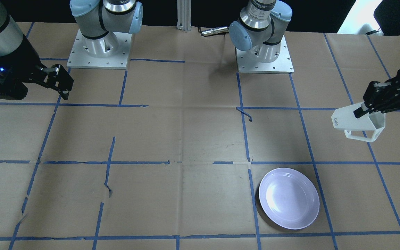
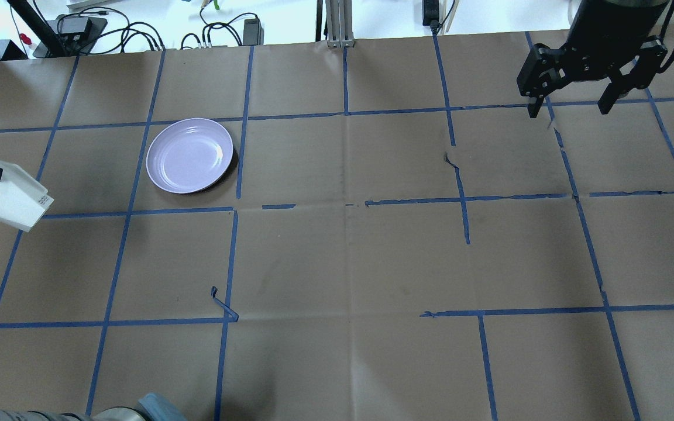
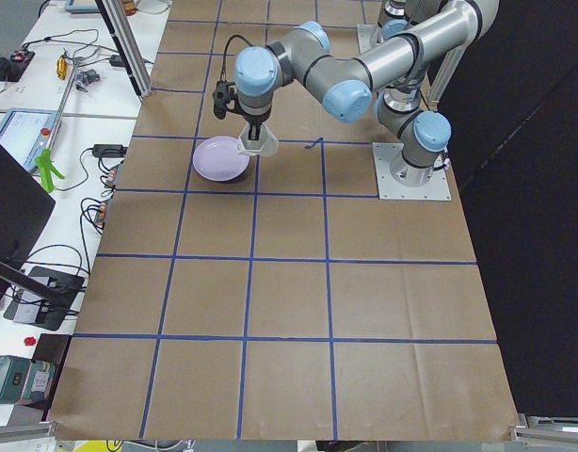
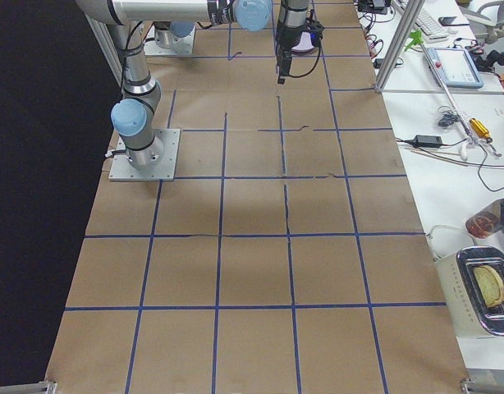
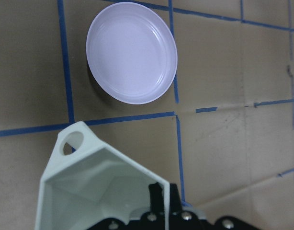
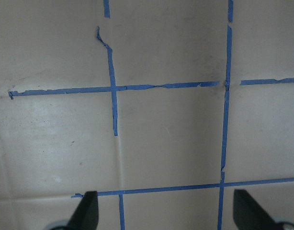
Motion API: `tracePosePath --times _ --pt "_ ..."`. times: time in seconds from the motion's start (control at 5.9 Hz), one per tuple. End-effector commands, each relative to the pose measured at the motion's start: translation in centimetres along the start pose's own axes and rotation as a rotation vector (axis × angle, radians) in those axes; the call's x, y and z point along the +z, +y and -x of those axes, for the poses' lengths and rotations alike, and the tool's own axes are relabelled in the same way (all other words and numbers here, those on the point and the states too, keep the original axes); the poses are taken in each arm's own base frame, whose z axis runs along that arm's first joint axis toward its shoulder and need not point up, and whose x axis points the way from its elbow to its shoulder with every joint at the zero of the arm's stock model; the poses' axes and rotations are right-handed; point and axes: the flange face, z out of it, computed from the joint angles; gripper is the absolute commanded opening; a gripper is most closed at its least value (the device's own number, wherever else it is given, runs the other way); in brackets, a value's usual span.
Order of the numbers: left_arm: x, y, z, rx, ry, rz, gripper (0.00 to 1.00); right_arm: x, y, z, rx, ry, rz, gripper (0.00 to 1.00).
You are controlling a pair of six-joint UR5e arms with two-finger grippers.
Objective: Flip cup and place on plate
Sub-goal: 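Lift the white mug with the left gripper and rotate it upright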
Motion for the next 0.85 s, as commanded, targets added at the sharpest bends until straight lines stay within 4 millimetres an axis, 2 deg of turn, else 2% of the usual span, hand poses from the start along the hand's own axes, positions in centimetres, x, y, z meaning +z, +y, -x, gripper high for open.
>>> tracePosePath --times 0.0,0.17,0.34,0.51,0.68 --pt "4.2 -5.1 -11.2 0.094 -0.240 -0.050 0.00 0.0 0.0 0.0 0.000 0.000 0.002 1.00" --pt "7.4 -7.7 -14.0 0.114 -0.293 -0.107 0.00 0.0 0.0 0.0 0.000 0.000 0.000 1.00" --pt "11.3 -10.3 -14.0 0.130 -0.372 -0.158 0.00 0.0 0.0 0.0 0.000 0.000 0.000 1.00" --pt "15.4 -11.6 -13.7 0.138 -0.390 -0.190 0.00 0.0 0.0 0.0 0.000 0.000 0.000 1.00" --pt "18.7 -11.9 -13.3 0.139 -0.386 -0.177 0.00 0.0 0.0 0.0 0.000 0.000 0.002 1.00"
